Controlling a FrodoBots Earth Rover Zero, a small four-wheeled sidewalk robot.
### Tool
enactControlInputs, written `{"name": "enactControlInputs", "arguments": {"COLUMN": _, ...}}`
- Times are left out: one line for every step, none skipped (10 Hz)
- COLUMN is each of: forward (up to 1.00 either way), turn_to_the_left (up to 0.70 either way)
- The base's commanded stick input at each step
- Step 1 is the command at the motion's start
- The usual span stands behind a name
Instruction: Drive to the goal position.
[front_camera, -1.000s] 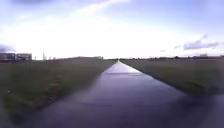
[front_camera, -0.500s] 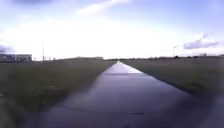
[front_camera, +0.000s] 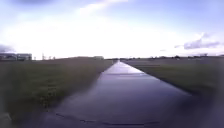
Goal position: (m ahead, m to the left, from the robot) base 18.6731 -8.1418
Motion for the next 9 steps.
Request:
{"name": "enactControlInputs", "arguments": {"forward": 0.45, "turn_to_the_left": 0.00}}
{"name": "enactControlInputs", "arguments": {"forward": 0.45, "turn_to_the_left": 0.00}}
{"name": "enactControlInputs", "arguments": {"forward": 0.45, "turn_to_the_left": 0.00}}
{"name": "enactControlInputs", "arguments": {"forward": 0.45, "turn_to_the_left": 0.00}}
{"name": "enactControlInputs", "arguments": {"forward": 0.45, "turn_to_the_left": 0.00}}
{"name": "enactControlInputs", "arguments": {"forward": 0.45, "turn_to_the_left": 0.00}}
{"name": "enactControlInputs", "arguments": {"forward": 0.45, "turn_to_the_left": 0.00}}
{"name": "enactControlInputs", "arguments": {"forward": 0.45, "turn_to_the_left": 0.00}}
{"name": "enactControlInputs", "arguments": {"forward": 0.45, "turn_to_the_left": 0.00}}
